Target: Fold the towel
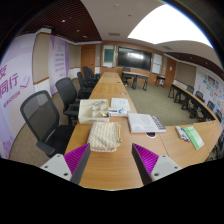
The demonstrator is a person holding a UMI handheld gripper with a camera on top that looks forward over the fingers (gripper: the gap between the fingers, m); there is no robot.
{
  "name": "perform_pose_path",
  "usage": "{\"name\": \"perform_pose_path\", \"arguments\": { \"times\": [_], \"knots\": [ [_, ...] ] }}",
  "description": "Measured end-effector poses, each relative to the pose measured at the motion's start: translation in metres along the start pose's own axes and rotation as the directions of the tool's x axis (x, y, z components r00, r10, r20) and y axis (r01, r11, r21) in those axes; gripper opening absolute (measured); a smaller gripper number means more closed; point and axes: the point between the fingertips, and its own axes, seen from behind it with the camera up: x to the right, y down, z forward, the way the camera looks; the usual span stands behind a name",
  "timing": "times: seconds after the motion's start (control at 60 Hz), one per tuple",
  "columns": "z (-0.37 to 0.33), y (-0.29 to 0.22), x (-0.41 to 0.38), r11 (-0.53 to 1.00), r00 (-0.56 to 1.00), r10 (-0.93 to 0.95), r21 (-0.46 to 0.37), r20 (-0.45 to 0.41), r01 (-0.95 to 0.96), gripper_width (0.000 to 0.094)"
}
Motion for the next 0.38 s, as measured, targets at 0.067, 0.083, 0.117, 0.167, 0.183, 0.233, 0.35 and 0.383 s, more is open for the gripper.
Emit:
{"name": "perform_pose_path", "arguments": {
  "times": [0.067, 0.083, 0.117, 0.167, 0.183, 0.233, 0.35, 0.383],
  "knots": [
    [-0.030, 0.007, -0.003, 1.000, 1.000, -0.006, 0.003, -0.012, 0.006, 0.0854],
    [-0.037, 0.009, -0.004, 1.000, 1.000, -0.007, 0.004, -0.014, 0.007, 0.0851],
    [-0.050, 0.013, -0.006, 1.000, 1.000, -0.007, 0.002, -0.016, 0.007, 0.0852],
    [-0.068, 0.018, -0.009, 1.000, 1.000, -0.009, 0.004, -0.017, 0.009, 0.0852],
    [-0.071, 0.021, -0.012, 1.000, 1.000, -0.013, 0.006, -0.020, 0.013, 0.0850],
    [-0.087, 0.023, -0.011, 1.000, 0.999, -0.022, 0.012, -0.026, 0.022, 0.0854],
    [-0.105, 0.027, -0.017, 0.999, 0.999, -0.029, 0.019, -0.026, 0.030, 0.0853],
    [-0.112, 0.029, -0.017, 0.999, 0.999, -0.027, 0.023, -0.026, 0.027, 0.0853]
  ]
}}
